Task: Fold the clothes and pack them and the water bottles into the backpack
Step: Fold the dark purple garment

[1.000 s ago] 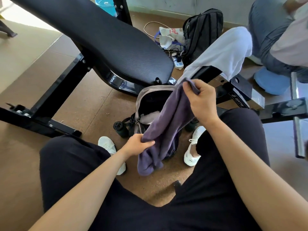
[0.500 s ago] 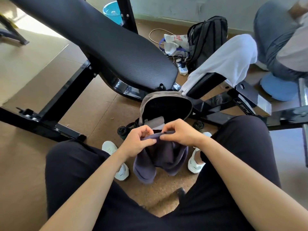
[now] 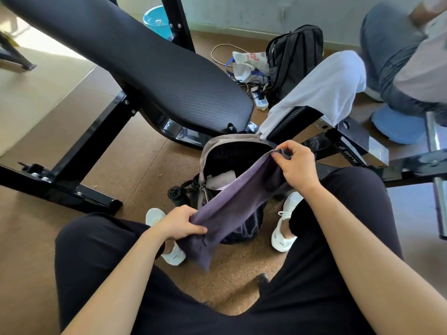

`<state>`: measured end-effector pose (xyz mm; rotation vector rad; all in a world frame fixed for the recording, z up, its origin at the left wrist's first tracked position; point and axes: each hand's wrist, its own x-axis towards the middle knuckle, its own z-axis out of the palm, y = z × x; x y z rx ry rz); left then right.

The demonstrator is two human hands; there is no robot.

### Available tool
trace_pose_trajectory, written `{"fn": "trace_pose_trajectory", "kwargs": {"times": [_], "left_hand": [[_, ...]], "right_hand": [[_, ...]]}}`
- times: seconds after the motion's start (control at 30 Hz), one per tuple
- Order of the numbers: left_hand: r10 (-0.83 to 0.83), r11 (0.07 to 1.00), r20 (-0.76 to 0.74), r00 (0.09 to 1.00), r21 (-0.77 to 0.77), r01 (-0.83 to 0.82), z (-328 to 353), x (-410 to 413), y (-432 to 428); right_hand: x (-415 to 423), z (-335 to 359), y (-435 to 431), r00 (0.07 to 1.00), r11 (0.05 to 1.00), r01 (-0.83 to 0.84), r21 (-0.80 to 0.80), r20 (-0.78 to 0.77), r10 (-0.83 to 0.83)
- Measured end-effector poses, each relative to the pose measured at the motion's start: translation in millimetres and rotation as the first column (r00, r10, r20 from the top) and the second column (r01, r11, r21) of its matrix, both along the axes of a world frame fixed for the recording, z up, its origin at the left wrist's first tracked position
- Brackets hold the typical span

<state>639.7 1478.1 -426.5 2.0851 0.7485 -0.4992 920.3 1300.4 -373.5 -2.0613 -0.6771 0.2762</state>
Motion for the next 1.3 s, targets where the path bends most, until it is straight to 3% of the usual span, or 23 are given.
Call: {"fn": "trace_pose_trajectory", "kwargs": {"times": [0.17,0.27,0.43,0.57,0.67,0.77,0.87,0.93,1.1,1.2,1.3], "left_hand": [[0.121,0.991,0.014,0.993,0.054,-0.122,-2.3,2.5,0.3],[0.286,0.958,0.1,0.953,-0.035,-0.284,-1.6,-0.1,1.1],[0.619,0.785,0.346,0.705,-0.274,-0.555,8.7,3.3,4.3],[0.77,0.638,0.361,0.527,-0.452,-0.623,20.2,6.2,1.7],[0.828,0.559,0.334,0.451,-0.56,-0.611,26.7,7.0,1.1],[0.847,0.509,0.269,0.459,-0.661,-0.551,31.9,9.4,-3.3],[0.826,0.506,0.219,0.52,-0.695,-0.511,34.5,15.9,-15.5],[0.794,0.542,0.215,0.568,-0.673,-0.503,33.9,21.0,-25.2],[0.764,0.539,0.147,0.628,-0.681,-0.496,36.4,33.9,-41.9],[0.788,0.415,0.065,0.612,-0.79,-0.451,39.7,38.2,-43.8],[0.837,0.224,-0.039,0.546,-0.885,-0.408,44.1,37.8,-40.7]], "right_hand": [[6.7,1.0,-1.1,0.996,0.995,0.091,-0.031,0.0,-0.091],[7.7,0.0,0.5,0.998,0.995,0.069,-0.065,-0.007,-0.07],[4.4,-8.0,1.9,0.959,0.926,-0.211,-0.312,0.117,0.258],[5.6,-11.7,-0.2,0.942,0.911,-0.15,-0.384,0.225,0.249],[0.8,-5.8,-0.7,0.955,0.963,-0.118,-0.244,0.239,0.177],[-5.2,-2.6,0.3,0.977,0.986,-0.084,-0.14,0.183,0.109],[-20.3,3.4,1.6,0.99,0.997,-0.044,0.066,-0.13,0.052],[-39.0,6.9,3.2,0.954,0.981,-0.077,0.175,-0.273,0.124],[-79.2,3.3,9.9,0.902,0.93,-0.282,0.235,-0.265,0.34],[-99.2,-5.7,13.6,0.889,0.908,-0.391,0.15,-0.194,0.415],[-108.1,-13.4,15.9,0.878,0.89,-0.443,0.108,-0.15,0.455]]}}
